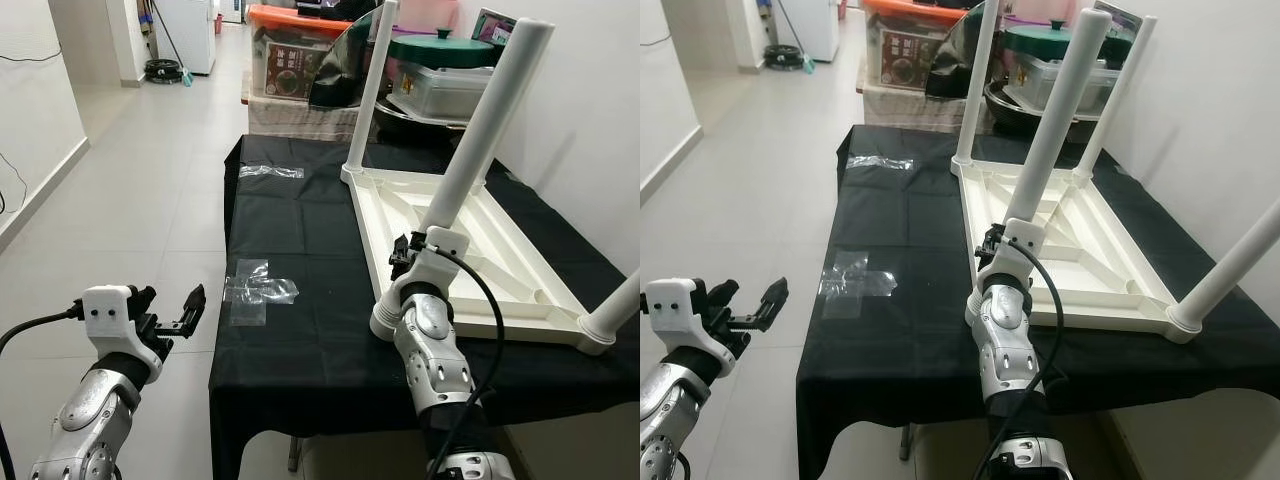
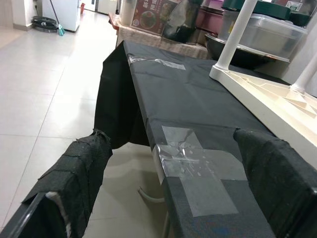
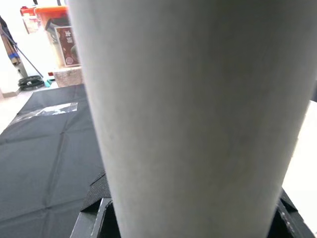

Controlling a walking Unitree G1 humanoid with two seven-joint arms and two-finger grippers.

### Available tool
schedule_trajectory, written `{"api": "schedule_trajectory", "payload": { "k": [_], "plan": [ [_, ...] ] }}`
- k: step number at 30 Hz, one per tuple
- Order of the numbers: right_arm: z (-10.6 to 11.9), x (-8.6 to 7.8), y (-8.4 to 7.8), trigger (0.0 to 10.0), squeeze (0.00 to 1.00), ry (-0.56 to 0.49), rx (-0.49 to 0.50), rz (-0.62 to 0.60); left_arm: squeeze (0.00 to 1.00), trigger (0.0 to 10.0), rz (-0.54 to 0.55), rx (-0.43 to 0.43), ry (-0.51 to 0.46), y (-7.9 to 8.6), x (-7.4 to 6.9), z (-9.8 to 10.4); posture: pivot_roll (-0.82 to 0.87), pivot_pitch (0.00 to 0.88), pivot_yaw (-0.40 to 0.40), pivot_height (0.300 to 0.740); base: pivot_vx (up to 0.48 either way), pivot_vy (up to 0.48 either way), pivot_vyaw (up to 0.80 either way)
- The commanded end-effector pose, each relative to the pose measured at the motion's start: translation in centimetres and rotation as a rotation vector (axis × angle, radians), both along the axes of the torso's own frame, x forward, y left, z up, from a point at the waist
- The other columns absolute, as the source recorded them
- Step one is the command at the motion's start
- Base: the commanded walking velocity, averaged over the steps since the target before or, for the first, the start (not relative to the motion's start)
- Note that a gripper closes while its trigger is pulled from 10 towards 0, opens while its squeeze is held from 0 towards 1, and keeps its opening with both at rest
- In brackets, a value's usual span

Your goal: Building children table

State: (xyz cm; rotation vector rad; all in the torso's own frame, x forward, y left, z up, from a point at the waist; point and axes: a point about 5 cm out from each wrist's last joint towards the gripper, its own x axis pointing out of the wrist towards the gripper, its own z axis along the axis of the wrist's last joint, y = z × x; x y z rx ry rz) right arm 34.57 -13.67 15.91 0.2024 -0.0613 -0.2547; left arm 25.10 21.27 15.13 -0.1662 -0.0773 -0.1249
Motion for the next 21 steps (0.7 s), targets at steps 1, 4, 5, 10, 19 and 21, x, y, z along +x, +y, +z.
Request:
{"api": "schedule_trajectory", "payload": {
  "k": [1, 4, 5, 10, 19, 21],
  "plan": [
    [-1.25, -0.59, -1.94, 10.0, 0.00, 0.039, 0.144, -0.101, 0.00, 10.0, -0.009, 0.015, 0.010, -0.14, 0.19, -0.27, 0.10, 0.000, -0.080, 0.740, 0.000, 0.000, 0.00],
    [-1.23, -0.60, -1.95, 10.0, 0.00, 0.040, 0.145, -0.100, 0.00, 10.0, -0.009, 0.015, 0.011, -0.14, 0.20, -0.30, 0.10, 0.000, -0.080, 0.740, 0.000, 0.000, 0.00],
    [-1.22, -0.60, -1.96, 10.0, 0.00, 0.041, 0.144, -0.098, 0.00, 10.0, -0.009, 0.015, 0.012, -0.14, 0.20, -0.32, 0.10, 0.000, -0.080, 0.740, 0.000, 0.000, 0.00],
    [-1.23, -0.53, -1.90, 10.0, 0.00, 0.048, 0.142, -0.088, 0.00, 10.0, -0.017, 0.020, 0.022, -0.19, 0.21, -0.47, 0.10, 0.000, -0.084, 0.740, 0.000, 0.000, 0.00],
    [-1.23, -0.51, -1.84, 10.0, 0.00, 0.052, 0.143, -0.081, 0.00, 10.0, -0.030, 0.024, 0.021, -0.32, 0.12, -0.48, 0.10, 0.000, -0.084, 0.740, 0.200, 0.000, 0.00],
    [-1.23, -0.51, -1.84, 10.0, 0.00, 0.052, 0.144, -0.081, 0.00, 10.0, -0.032, 0.023, 0.020, -0.34, 0.12, -0.47, 0.10, 0.000, -0.084, 0.740, 0.259, 0.000, 0.00]
  ]
}}
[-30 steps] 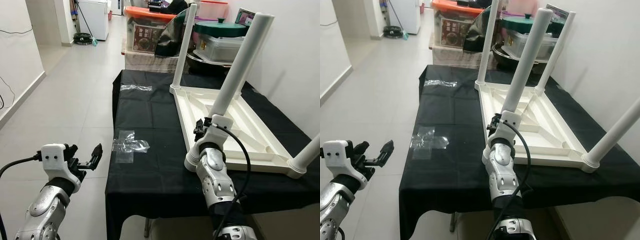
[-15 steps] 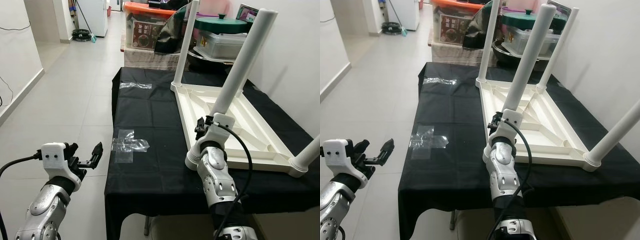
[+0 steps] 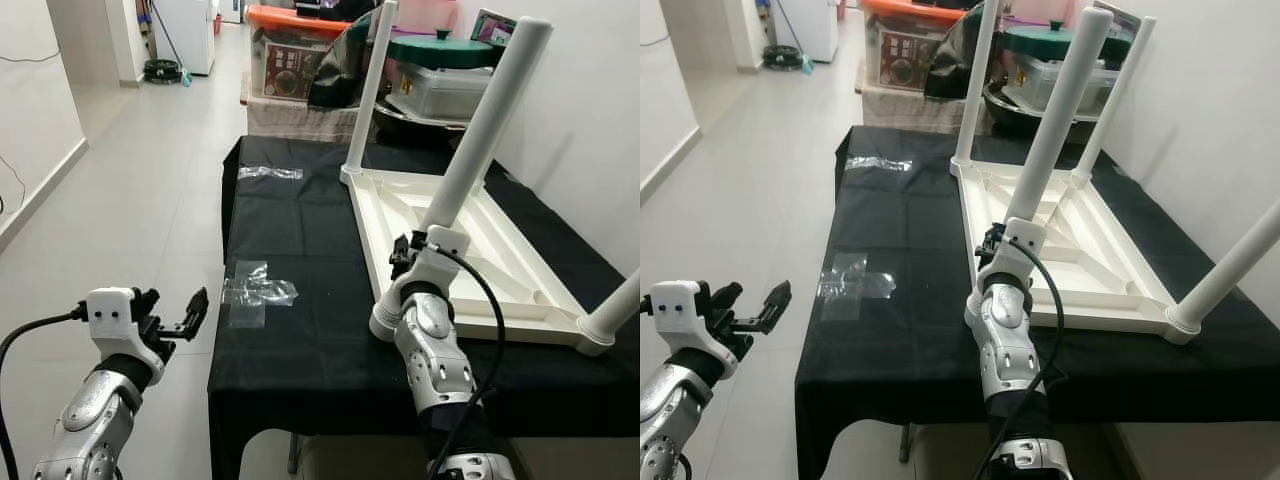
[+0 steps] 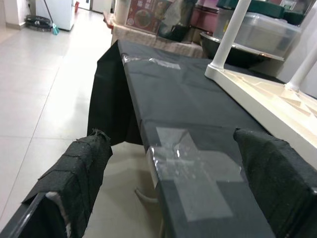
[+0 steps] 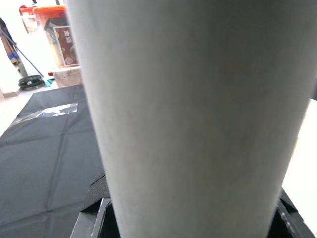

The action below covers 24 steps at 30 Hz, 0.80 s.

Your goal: Building children table

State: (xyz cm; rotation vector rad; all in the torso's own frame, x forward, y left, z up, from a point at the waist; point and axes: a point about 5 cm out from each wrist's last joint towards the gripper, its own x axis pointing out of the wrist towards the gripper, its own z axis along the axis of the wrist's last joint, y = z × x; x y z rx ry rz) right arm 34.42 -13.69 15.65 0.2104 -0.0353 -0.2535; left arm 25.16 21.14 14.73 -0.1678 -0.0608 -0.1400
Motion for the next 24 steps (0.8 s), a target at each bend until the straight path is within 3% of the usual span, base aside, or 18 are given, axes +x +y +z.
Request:
{"api": "schedule_trajectory", "payload": {
  "k": [1, 24],
  "plan": [
    [-0.97, -0.38, -1.82, 10.0, 0.00, 0.029, 0.132, -0.086, 0.00, 10.0, -0.018, 0.022, 0.004, -0.24, 0.04, -0.06, 0.10, 0.000, -0.083, 0.740, 0.244, 0.000, 0.00],
    [-0.60, -0.29, -1.82, 10.0, 0.00, 0.028, 0.134, -0.072, 0.00, 10.0, -0.063, -0.011, 0.003, -0.98, -0.25, -0.14, 0.10, 0.000, -0.088, 0.740, 0.021, 0.000, 0.00]
  ]
}}
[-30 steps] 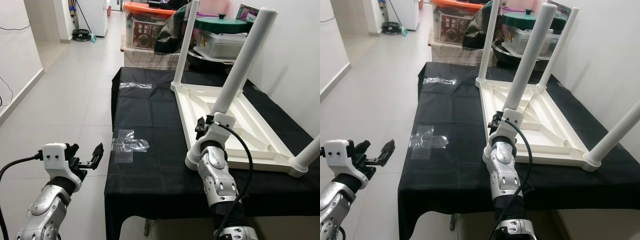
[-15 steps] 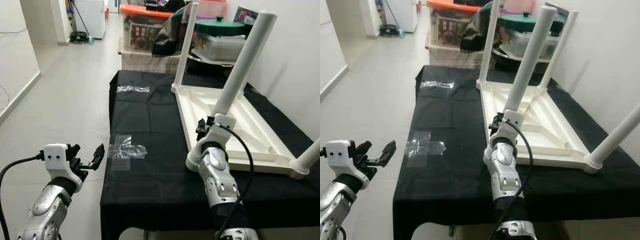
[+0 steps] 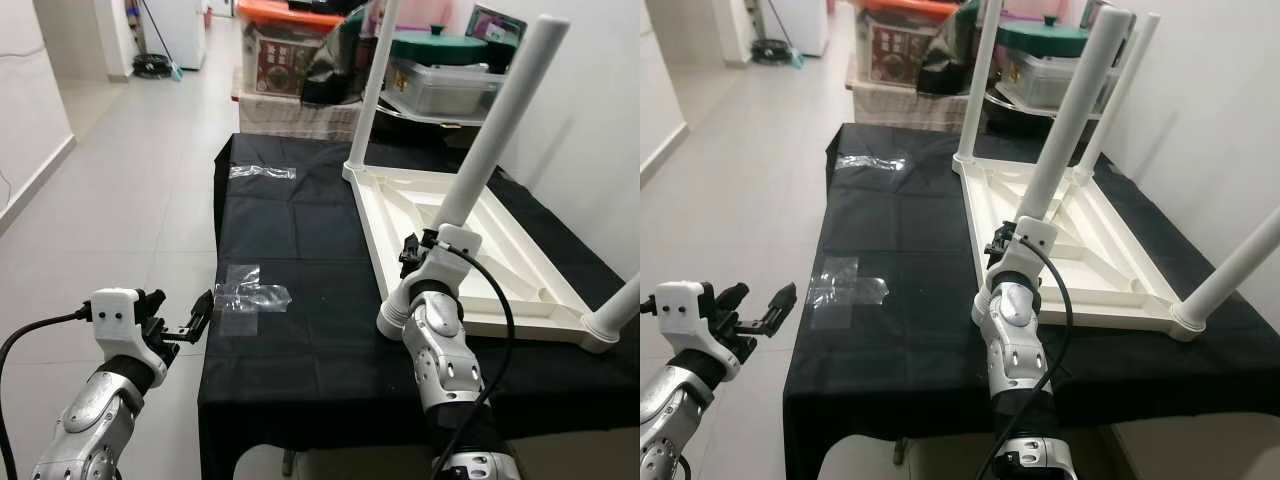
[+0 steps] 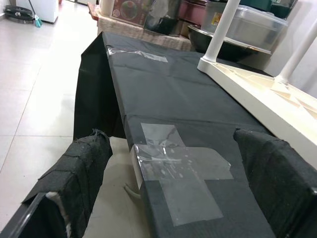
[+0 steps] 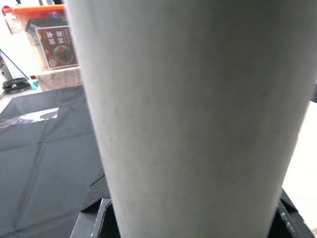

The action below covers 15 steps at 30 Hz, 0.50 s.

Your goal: Building children table

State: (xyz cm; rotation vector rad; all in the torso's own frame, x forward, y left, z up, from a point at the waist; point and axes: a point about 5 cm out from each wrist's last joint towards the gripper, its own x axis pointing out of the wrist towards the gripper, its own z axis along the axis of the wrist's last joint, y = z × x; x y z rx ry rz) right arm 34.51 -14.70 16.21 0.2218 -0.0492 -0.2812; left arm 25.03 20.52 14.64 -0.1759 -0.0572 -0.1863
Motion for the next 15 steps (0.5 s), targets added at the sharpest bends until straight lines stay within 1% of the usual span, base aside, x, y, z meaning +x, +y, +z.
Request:
{"api": "schedule_trajectory", "payload": {
  "k": [1, 3, 15],
  "plan": [
    [-0.97, -0.35, -0.78, 10.0, 0.00, 0.036, 0.128, -0.041, 0.00, 10.0, -0.016, -0.004, 0.003, -0.37, -0.12, -0.06, 0.10, 0.000, -0.088, 0.740, 0.000, 0.000, 0.00],
    [-0.58, -0.33, -0.70, 10.0, 0.00, 0.028, 0.134, -0.037, 0.00, 10.0, -0.017, -0.003, 0.004, -0.39, -0.15, -0.11, 0.10, 0.000, -0.088, 0.740, 0.000, 0.000, 0.00],
    [-0.26, -0.28, -0.63, 10.0, 0.00, 0.035, 0.137, -0.023, 0.00, 10.0, -0.020, -0.002, 0.008, -0.57, -0.15, -0.26, 0.09, 0.000, -0.092, 0.740, 0.000, 0.000, 0.00]
  ]
}}
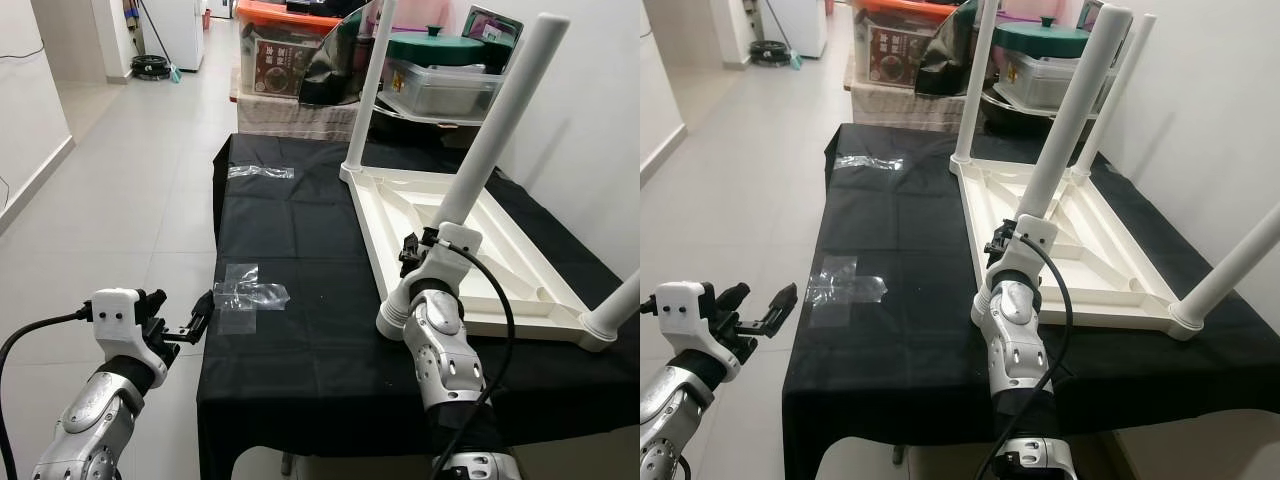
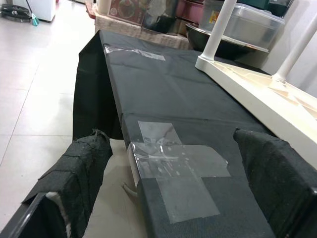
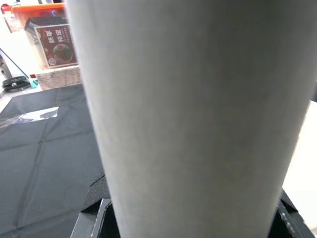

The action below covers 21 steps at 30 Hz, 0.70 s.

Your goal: Building children table

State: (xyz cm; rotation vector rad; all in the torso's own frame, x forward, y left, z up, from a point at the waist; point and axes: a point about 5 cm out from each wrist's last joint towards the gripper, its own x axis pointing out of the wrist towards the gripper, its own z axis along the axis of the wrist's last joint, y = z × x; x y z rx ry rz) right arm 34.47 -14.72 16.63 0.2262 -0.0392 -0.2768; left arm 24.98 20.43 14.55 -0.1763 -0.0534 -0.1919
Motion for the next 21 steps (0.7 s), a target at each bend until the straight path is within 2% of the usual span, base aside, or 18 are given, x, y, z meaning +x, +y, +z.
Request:
{"api": "schedule_trajectory", "payload": {
  "k": [1, 19, 20, 21],
  "plan": [
    [-0.67, -0.23, -0.62, 10.0, 0.00, 0.027, 0.132, -0.029, 0.00, 10.0, -0.014, -0.002, 0.005, -0.48, -0.10, -0.17, 0.09, 0.000, -0.092, 0.740, 0.000, 0.000, 0.00],
    [-0.57, -0.29, -0.70, 10.0, 0.00, 0.029, 0.126, -0.021, 0.00, 10.0, -0.016, -0.005, 0.006, -0.74, -0.04, -0.37, 0.09, 0.000, -0.097, 0.740, 0.000, 0.000, 0.00],
    [-0.51, -0.30, -0.68, 10.0, 0.03, 0.025, 0.128, -0.020, 0.00, 10.0, -0.015, -0.004, 0.006, -0.72, -0.05, -0.38, 0.09, 0.000, -0.097, 0.740, 0.000, 0.000, 0.00],
    [-0.40, -0.30, -0.63, 10.0, 0.58, 0.018, 0.130, -0.018, 0.00, 10.0, -0.014, -0.004, 0.006, -0.68, -0.06, -0.39, 0.09, 0.000, -0.097, 0.740, 0.000, 0.000, 0.00]
  ]
}}
